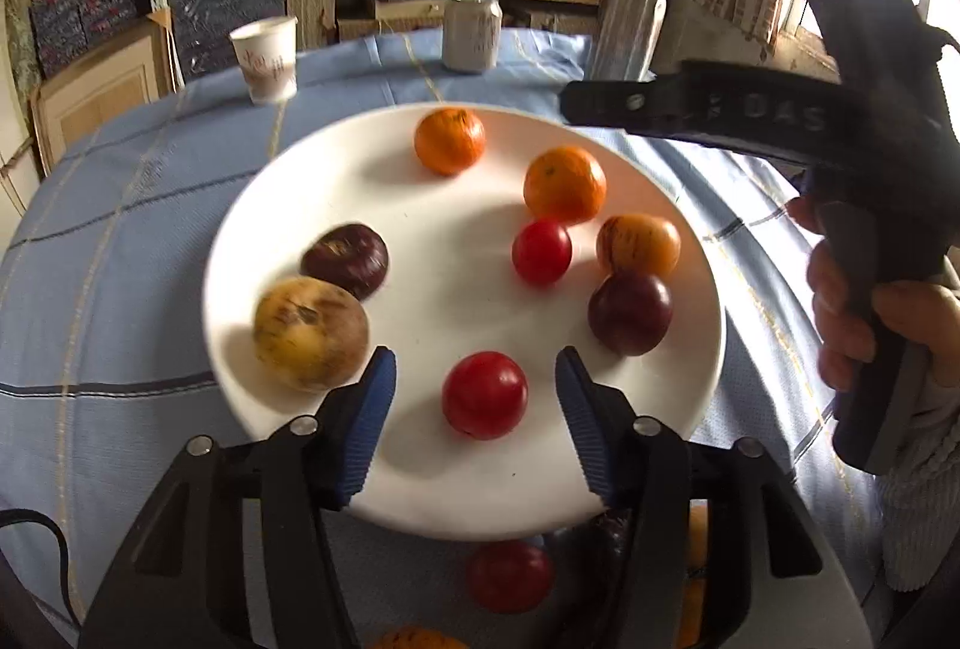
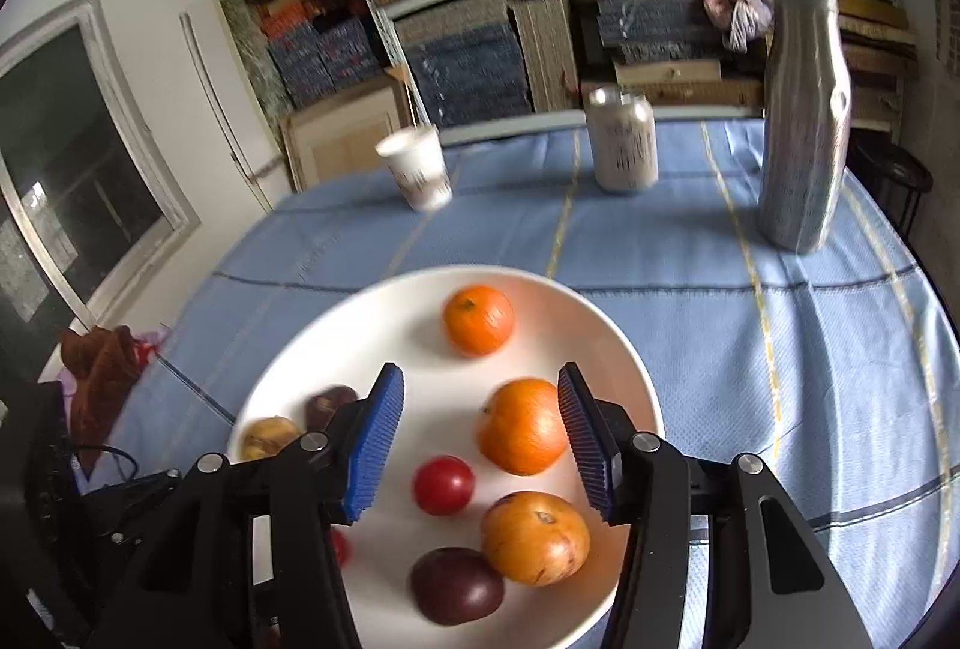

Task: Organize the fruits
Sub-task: 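Release the tomato on the plate with the left tool while the right tool releases the orange, then grasp the large orange-brown round fruit with the left tool, then hold the orange-brown fruit in the left tool while the right tool grasps a large yellow fruit, then place the orange-brown fruit on the plate with the left tool while the right tool places the yellow fruit, then grasp the tan round fruit with the left tool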

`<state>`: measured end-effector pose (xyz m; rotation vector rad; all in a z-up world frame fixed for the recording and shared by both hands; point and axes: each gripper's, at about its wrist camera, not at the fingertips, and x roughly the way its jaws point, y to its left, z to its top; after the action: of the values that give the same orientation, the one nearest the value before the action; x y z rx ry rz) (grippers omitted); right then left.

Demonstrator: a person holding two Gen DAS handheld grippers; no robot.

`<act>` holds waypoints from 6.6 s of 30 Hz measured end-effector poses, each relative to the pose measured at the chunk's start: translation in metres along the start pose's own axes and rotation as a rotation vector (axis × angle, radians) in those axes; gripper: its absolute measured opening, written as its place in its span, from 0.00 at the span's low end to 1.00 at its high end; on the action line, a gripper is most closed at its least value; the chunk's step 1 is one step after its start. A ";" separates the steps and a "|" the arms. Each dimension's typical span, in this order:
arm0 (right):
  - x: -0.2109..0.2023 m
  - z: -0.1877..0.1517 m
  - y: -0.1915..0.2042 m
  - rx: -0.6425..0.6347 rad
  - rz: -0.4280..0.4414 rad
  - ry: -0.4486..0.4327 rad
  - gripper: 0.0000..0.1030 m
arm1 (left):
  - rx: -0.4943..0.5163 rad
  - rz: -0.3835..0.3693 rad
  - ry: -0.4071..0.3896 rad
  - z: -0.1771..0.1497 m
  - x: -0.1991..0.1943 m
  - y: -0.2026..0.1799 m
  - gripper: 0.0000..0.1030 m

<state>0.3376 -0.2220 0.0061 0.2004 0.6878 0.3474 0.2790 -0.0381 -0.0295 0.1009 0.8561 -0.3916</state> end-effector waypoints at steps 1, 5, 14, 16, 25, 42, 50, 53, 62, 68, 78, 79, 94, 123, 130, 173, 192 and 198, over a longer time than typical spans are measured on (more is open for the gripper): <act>-0.011 0.001 0.003 0.000 0.014 -0.020 0.53 | -0.005 0.001 -0.016 0.000 -0.009 0.001 0.55; -0.068 -0.005 0.018 -0.009 0.055 -0.115 0.65 | -0.038 0.052 -0.103 -0.006 -0.046 0.012 0.75; -0.141 -0.108 0.013 -0.012 -0.001 -0.231 0.79 | -0.099 0.127 -0.084 -0.095 -0.087 0.036 0.86; -0.143 -0.126 0.009 -0.005 -0.027 -0.219 0.81 | -0.096 0.151 -0.082 -0.108 -0.091 0.037 0.86; -0.141 -0.136 0.001 0.016 -0.046 -0.200 0.82 | -0.108 0.111 -0.069 -0.103 -0.085 0.039 0.86; -0.149 -0.139 0.005 0.012 -0.037 -0.217 0.82 | -0.217 0.319 -0.106 -0.105 -0.100 0.081 0.93; -0.148 -0.139 0.003 0.020 -0.035 -0.218 0.82 | -0.056 0.288 -0.082 -0.118 -0.093 0.047 0.93; -0.148 -0.139 0.003 0.018 -0.033 -0.217 0.82 | -0.021 0.261 -0.064 -0.117 -0.086 0.040 0.79; -0.147 -0.140 0.006 0.009 -0.032 -0.210 0.82 | -0.072 0.188 0.000 -0.113 -0.066 0.050 0.53; -0.145 -0.141 0.007 0.000 -0.032 -0.200 0.83 | -0.061 0.164 0.013 -0.107 -0.058 0.048 0.51; -0.135 -0.142 0.013 -0.031 -0.023 -0.150 0.82 | -0.095 0.156 0.011 -0.105 -0.056 0.056 0.37; -0.133 -0.143 0.014 -0.038 -0.019 -0.138 0.82 | -0.094 0.157 0.003 -0.105 -0.058 0.055 0.37; -0.101 -0.163 0.049 -0.197 0.004 0.026 0.63 | -0.083 0.169 -0.035 -0.108 -0.071 0.051 0.37; -0.096 -0.163 0.050 -0.202 0.009 0.050 0.39 | -0.072 0.245 -0.094 -0.108 -0.087 0.047 0.37; -0.110 -0.156 0.040 -0.149 0.006 -0.014 0.39 | -0.178 0.159 -0.154 -0.109 -0.112 0.069 0.37; 0.027 -0.030 0.038 -0.226 -0.067 0.082 0.50 | -0.043 0.355 -0.166 0.060 0.031 0.047 0.76; -0.087 -0.090 0.045 -0.192 -0.002 -0.016 0.53 | 0.024 0.358 -0.244 -0.023 -0.091 0.005 0.89; -0.118 -0.135 0.037 -0.157 0.008 -0.041 0.54 | -0.013 0.240 -0.120 -0.082 -0.099 0.009 0.90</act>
<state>0.1560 -0.2239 -0.0159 0.0605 0.6166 0.4023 0.1656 0.0190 -0.0095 0.1648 0.7179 -0.1655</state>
